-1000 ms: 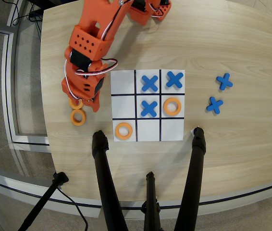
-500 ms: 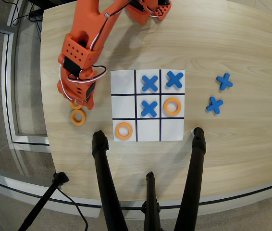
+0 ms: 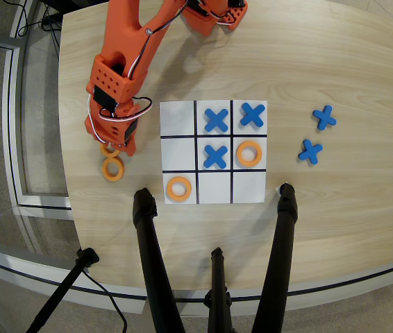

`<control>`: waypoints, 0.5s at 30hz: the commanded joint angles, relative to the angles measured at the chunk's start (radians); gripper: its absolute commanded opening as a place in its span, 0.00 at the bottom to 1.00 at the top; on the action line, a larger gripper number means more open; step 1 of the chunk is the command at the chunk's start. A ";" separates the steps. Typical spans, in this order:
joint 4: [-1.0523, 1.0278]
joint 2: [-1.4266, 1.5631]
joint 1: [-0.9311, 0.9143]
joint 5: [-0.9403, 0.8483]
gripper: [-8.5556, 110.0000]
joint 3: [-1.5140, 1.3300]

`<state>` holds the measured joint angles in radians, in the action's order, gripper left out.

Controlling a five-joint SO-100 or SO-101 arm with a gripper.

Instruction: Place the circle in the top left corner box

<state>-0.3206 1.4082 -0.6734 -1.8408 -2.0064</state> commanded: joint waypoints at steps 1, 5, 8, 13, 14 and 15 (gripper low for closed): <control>0.023 0.000 0.000 -0.008 0.26 0.026; 0.040 0.000 -0.003 -0.008 0.26 0.006; 0.040 -0.002 -0.008 -0.011 0.26 -0.009; 0.040 -0.009 -0.012 -0.011 0.26 -0.041; 0.040 -0.011 -0.012 -0.011 0.26 -0.044; 0.040 -0.011 -0.014 -0.011 0.26 -0.049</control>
<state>-0.2930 1.3929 -0.6842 -1.8423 -2.0525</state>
